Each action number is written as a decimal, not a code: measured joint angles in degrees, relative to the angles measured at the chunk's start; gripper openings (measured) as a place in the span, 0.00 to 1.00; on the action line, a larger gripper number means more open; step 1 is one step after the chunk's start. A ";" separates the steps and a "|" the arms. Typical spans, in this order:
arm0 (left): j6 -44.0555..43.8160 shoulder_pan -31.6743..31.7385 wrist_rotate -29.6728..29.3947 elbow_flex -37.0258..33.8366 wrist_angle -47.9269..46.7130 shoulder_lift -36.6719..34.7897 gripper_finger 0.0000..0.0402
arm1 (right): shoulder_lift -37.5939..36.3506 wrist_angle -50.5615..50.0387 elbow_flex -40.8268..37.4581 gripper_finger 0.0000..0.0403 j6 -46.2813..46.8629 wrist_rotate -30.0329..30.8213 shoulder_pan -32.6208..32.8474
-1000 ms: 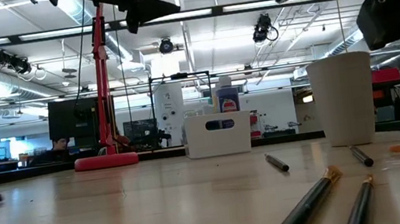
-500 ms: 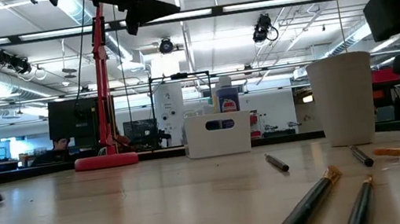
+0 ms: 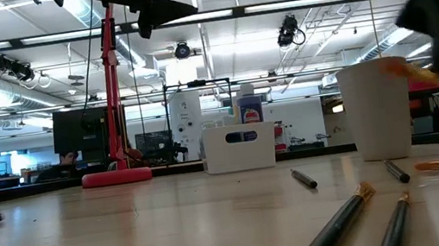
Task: Pick & Place Paint Supplies
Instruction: Put the gold paint brush into the gray cup, then put the silver paint brush into the gray cup
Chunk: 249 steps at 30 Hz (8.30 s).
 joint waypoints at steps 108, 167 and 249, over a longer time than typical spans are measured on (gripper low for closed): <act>0.24 0.01 2.82 -0.02 0.00 0.01 0.56 | -23.75 29.25 -9.24 0.01 -49.15 39.85 -15.20; 2.54 0.02 -7.28 0.00 -2.90 0.00 0.56 | -24.39 72.22 -29.78 0.42 -70.89 16.11 -25.09; -93.27 -37.74 2.75 7.18 -55.20 28.06 0.56 | -20.87 79.65 -29.76 0.42 -75.04 3.95 -31.54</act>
